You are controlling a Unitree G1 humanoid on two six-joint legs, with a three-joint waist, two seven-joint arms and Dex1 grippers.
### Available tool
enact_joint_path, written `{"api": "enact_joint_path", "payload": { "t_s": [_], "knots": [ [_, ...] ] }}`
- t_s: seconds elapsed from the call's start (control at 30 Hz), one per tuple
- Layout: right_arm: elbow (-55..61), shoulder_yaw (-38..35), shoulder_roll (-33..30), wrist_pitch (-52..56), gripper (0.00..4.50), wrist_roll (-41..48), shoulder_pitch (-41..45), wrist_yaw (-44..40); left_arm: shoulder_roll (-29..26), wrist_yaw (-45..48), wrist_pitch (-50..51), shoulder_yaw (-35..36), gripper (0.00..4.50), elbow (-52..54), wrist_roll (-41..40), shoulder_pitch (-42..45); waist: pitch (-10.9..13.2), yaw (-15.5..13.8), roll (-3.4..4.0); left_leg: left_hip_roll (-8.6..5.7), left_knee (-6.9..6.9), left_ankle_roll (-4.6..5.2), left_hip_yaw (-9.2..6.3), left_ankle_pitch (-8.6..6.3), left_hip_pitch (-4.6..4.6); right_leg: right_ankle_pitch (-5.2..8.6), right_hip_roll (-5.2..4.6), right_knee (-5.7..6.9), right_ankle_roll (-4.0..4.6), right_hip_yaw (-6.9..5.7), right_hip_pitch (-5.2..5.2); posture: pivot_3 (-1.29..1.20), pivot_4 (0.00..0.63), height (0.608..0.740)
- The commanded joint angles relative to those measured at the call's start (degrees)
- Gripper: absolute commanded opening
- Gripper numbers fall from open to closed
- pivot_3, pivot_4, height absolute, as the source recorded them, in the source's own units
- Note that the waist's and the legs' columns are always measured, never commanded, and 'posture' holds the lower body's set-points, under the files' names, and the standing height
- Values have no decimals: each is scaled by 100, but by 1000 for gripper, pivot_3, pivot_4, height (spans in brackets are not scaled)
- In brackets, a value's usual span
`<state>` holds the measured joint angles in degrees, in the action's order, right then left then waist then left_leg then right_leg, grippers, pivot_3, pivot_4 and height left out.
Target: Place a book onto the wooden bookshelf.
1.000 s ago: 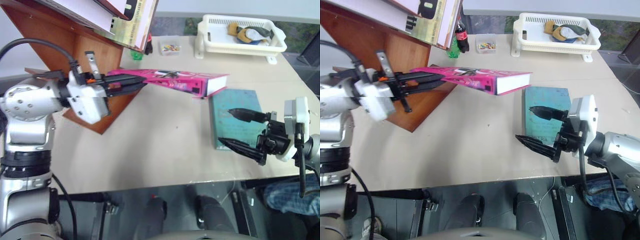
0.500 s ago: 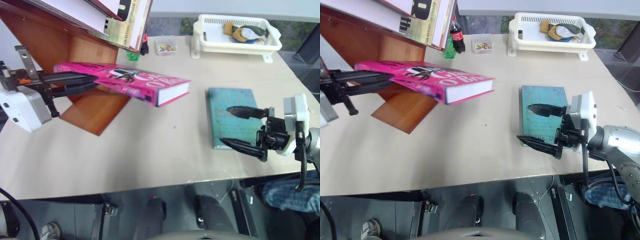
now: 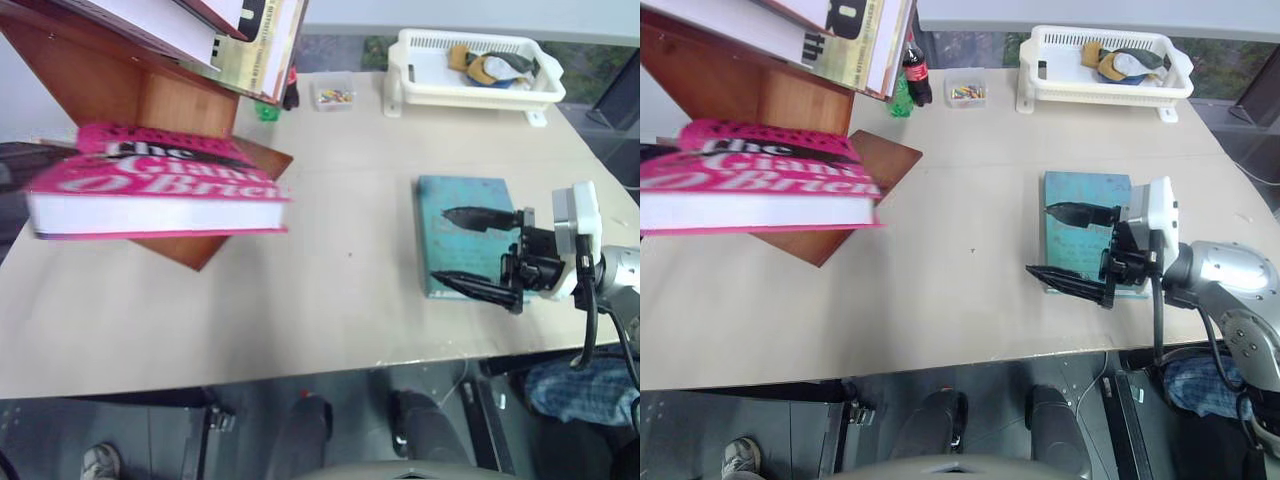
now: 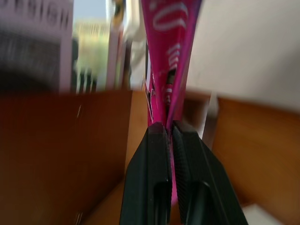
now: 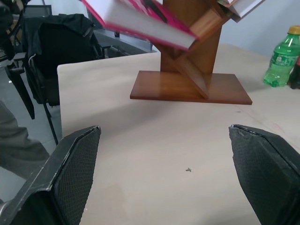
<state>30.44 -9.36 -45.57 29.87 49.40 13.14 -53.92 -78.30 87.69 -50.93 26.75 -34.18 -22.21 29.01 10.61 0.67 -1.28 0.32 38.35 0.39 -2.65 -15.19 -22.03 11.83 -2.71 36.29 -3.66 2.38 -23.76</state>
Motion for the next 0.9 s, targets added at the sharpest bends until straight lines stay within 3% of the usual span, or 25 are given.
{"api": "enact_joint_path", "payload": {
  "t_s": [0.03,0.17,0.37,0.7,0.9],
  "knots": [
    [107,-88,-2,-77,4500,-7,75,-49,-252,-60,-374,-358,32,-645,264,632,0,1,0,0,0,0,1,0,0,-2,0,-1,-3,1,0,0,150,740],
    [205,-181,-11,-57,4500,16,-29,4,-280,-79,-582,-682,32,-961,329,1196,-1,12,-2,0,1,0,1,0,-1,-3,0,4,-3,1,-1,0,150,740],
    [182,-92,31,-55,4500,-6,13,46,-437,-63,-661,-738,32,-1082,194,1287,-1,32,-2,1,1,0,1,0,0,-3,0,10,-3,2,-2,0,150,740],
    [-212,186,171,-112,4500,-178,390,-210,-580,-198,-541,141,32,-643,-139,154,0,31,-4,5,1,0,11,0,1,-2,0,20,-3,8,-14,0,150,740],
    [-474,356,321,-196,4500,-327,656,-431,-847,-642,-540,843,32,-777,539,-601,1,34,-6,6,1,0,18,0,-2,-2,0,20,-3,12,-22,0,150,740]
  ]
}}
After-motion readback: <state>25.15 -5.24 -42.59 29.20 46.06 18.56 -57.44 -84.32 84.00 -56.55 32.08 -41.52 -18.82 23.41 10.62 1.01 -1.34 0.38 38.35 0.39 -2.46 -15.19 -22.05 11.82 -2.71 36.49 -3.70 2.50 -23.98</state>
